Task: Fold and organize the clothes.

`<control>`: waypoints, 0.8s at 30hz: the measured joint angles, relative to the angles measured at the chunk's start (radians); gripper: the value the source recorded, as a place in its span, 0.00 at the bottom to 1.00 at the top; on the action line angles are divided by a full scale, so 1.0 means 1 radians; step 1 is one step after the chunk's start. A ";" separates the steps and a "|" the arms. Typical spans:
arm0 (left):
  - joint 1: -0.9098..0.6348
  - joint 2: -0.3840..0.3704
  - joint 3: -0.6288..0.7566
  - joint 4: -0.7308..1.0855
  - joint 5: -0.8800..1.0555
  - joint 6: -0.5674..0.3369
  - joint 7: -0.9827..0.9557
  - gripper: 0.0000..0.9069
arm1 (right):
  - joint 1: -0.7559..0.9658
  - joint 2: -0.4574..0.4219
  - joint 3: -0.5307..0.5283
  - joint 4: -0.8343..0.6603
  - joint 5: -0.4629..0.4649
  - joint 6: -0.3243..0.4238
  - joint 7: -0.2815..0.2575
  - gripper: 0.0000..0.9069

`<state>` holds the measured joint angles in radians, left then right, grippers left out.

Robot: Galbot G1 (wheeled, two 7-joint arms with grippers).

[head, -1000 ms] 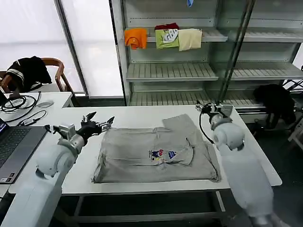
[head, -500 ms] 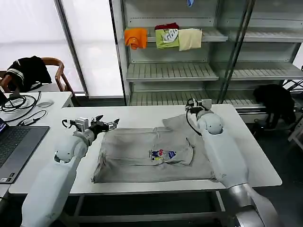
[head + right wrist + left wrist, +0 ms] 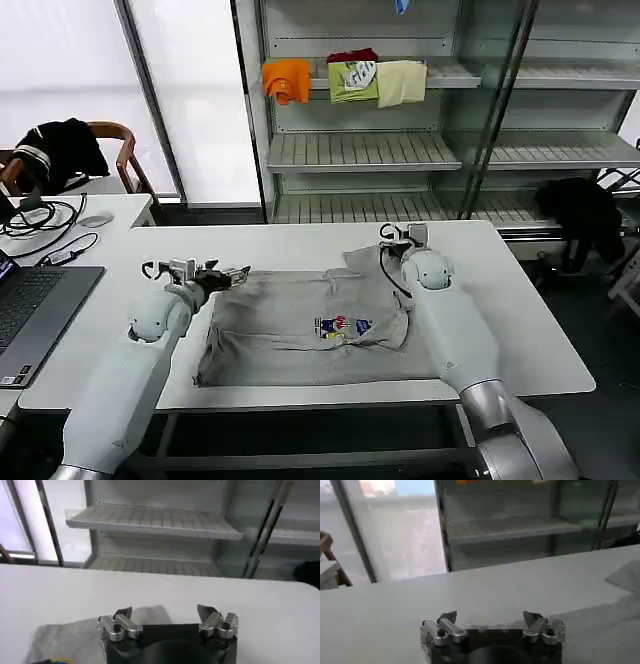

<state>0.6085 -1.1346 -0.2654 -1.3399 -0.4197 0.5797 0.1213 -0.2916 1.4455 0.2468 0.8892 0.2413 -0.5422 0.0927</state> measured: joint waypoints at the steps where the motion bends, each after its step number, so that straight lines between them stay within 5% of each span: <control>1: -0.001 -0.001 0.000 0.006 0.001 0.000 -0.001 1.00 | -0.001 0.001 0.000 -0.002 -0.002 0.000 -0.001 1.00; 19: -0.040 -0.017 0.000 0.099 0.008 0.000 -0.009 1.00 | -0.010 0.026 0.000 -0.032 -0.022 0.008 -0.007 1.00; 21: -0.041 -0.021 0.001 0.105 0.009 0.000 -0.009 0.82 | -0.012 0.026 0.001 -0.032 -0.022 0.008 -0.007 1.00; 22: -0.041 -0.022 0.002 0.107 0.009 0.000 -0.008 0.66 | -0.013 0.026 0.001 -0.032 -0.023 0.008 -0.007 0.77; 23: -0.040 -0.022 0.003 0.107 0.011 0.000 -0.009 0.43 | -0.015 0.026 0.002 -0.030 -0.023 0.008 -0.007 0.39; 24: -0.038 -0.023 0.005 0.107 0.012 0.000 -0.009 0.30 | -0.018 0.025 0.003 -0.028 -0.023 0.008 -0.007 0.17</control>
<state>0.5706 -1.1573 -0.2600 -1.2330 -0.4081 0.5794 0.1127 -0.3092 1.4708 0.2497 0.8610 0.2187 -0.5347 0.0860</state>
